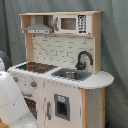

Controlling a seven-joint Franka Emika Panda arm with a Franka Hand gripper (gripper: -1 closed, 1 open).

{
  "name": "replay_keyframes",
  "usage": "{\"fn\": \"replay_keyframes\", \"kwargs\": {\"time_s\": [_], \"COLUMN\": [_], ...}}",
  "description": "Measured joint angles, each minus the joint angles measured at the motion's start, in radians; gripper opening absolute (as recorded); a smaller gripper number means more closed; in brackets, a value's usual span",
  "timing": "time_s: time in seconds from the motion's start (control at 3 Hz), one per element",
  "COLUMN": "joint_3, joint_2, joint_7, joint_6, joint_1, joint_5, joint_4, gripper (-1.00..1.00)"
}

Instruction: Play with the kitchen

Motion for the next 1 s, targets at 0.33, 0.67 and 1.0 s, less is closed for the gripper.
{"fn": "replay_keyframes", "kwargs": {"time_s": [0.33,0.67,1.0], "joint_3": [-0.063,-0.072,-0.071], "joint_2": [0.016,0.019,0.016], "joint_7": [-0.035,-0.139,-0.239], "joint_6": [-0.065,-0.065,-0.057], "joint_1": [-0.015,-0.041,-0.077], "joint_5": [0.007,0.007,0.005], "joint_4": [0.011,0.023,0.023], "gripper": [1.00,1.00,1.00]}}
